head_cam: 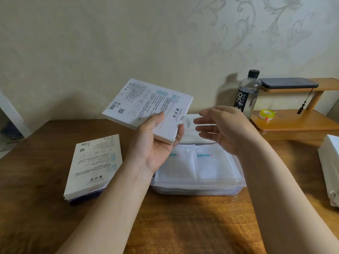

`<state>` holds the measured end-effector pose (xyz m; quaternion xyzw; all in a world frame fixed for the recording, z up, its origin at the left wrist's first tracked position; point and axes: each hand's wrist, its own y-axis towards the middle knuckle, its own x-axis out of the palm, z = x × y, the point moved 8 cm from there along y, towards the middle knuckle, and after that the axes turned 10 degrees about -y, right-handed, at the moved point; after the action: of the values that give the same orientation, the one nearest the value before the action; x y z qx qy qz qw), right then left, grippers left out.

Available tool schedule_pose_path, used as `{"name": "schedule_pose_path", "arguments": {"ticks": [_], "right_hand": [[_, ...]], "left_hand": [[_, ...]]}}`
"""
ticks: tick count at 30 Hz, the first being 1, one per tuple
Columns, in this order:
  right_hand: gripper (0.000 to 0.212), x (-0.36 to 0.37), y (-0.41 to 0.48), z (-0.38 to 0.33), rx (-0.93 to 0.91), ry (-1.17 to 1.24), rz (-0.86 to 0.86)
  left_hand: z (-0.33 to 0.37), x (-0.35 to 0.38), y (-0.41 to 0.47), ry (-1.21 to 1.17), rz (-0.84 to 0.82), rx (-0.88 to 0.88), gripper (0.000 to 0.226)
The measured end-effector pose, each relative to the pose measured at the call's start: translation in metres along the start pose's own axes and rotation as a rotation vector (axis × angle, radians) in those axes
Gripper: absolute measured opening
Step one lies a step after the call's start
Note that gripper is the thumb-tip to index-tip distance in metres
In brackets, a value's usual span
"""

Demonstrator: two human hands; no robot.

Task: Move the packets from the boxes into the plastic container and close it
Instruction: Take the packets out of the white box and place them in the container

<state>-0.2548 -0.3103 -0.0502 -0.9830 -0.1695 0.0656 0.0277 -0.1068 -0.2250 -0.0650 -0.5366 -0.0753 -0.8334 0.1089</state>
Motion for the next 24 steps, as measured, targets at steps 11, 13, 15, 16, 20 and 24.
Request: {"name": "schedule_pose_path", "arguments": {"ticks": [11,13,15,16,20,24], "right_hand": [[0.024,0.018,-0.005,-0.01,-0.106,0.2,-0.16],[0.023,0.017,-0.005,-0.01,-0.101,0.194,-0.163],[0.02,0.016,-0.005,-0.009,-0.096,0.187,-0.151],[0.019,0.015,-0.005,-0.009,-0.091,0.189,-0.14],[0.022,0.012,-0.001,-0.005,-0.081,0.158,-0.073],[0.029,0.009,0.001,-0.004,-0.12,0.134,-0.024]], "left_hand": [[-0.008,0.009,-0.004,0.119,-0.093,-0.04,0.03],[-0.008,0.009,-0.003,0.132,-0.102,-0.043,0.031],[-0.01,0.007,-0.002,0.153,-0.104,-0.053,0.031],[-0.011,0.007,-0.002,0.165,-0.102,-0.056,0.031],[-0.012,0.005,-0.001,0.211,-0.098,-0.06,0.033],[-0.014,0.003,0.0,0.196,-0.073,-0.095,0.029]]}}
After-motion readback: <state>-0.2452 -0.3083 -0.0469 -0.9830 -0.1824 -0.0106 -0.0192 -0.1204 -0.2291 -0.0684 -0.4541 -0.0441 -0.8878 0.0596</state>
